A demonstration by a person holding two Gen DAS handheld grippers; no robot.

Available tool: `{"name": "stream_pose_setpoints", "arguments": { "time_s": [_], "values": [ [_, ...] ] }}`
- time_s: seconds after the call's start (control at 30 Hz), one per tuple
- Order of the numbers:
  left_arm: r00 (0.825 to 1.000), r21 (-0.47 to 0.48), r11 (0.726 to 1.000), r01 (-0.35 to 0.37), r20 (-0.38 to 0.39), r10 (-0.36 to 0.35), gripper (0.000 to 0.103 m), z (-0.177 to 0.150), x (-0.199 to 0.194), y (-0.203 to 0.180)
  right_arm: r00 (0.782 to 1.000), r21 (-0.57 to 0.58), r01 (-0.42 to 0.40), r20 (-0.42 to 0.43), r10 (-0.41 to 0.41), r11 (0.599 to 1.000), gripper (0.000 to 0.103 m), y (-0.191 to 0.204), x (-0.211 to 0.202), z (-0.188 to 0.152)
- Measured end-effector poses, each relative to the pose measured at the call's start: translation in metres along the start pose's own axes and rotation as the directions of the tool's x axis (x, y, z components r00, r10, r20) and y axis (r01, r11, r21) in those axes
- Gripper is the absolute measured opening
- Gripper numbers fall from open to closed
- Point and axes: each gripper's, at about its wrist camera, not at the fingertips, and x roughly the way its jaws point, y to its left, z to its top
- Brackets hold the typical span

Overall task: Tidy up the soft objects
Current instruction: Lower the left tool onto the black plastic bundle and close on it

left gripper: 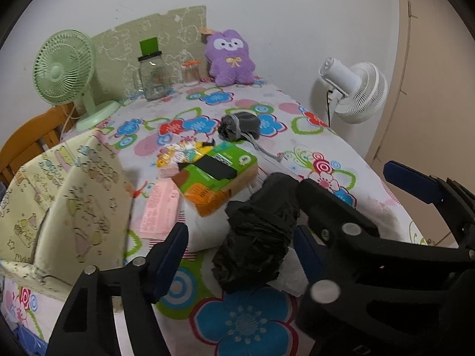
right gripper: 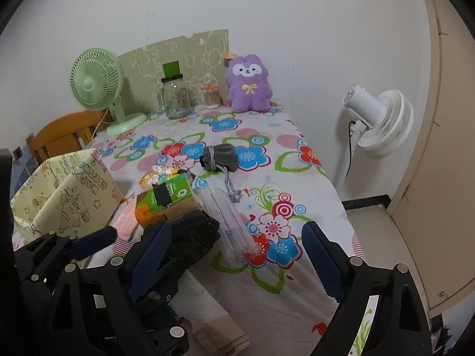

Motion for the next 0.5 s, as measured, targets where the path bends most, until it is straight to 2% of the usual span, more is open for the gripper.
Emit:
{"name": "stream_pose_setpoints", "arguments": {
  "time_s": [0.13,0.2,0.4,0.5],
  "values": [
    [0.999,0.011,1.0,0.029,-0.033,-0.029,0.061,-0.001,0.008,-0.003,1.0,-0.005,-0.003,-0.022,0.003,1.0,0.092,-0.001,0.008,-0.002],
    [0.997,0.011,0.999,0.05,-0.053,-0.049,0.048,-0.002,0.012,-0.004,0.999,-0.005,-0.008,-0.033,0.008,1.0,0.092,-0.002,0.012,-0.002],
    [0.996,-0.011,0.998,0.068,-0.061,-0.068,0.043,0.001,0.013,0.001,0.999,0.005,-0.022,-0.046,0.022,1.0,0.091,-0.005,0.021,0.001],
    [0.998,-0.015,0.999,0.042,-0.05,-0.043,0.043,0.002,0.011,0.002,0.999,0.001,-0.023,-0.049,0.023,1.0,0.085,-0.004,0.026,0.003]
  ]
}}
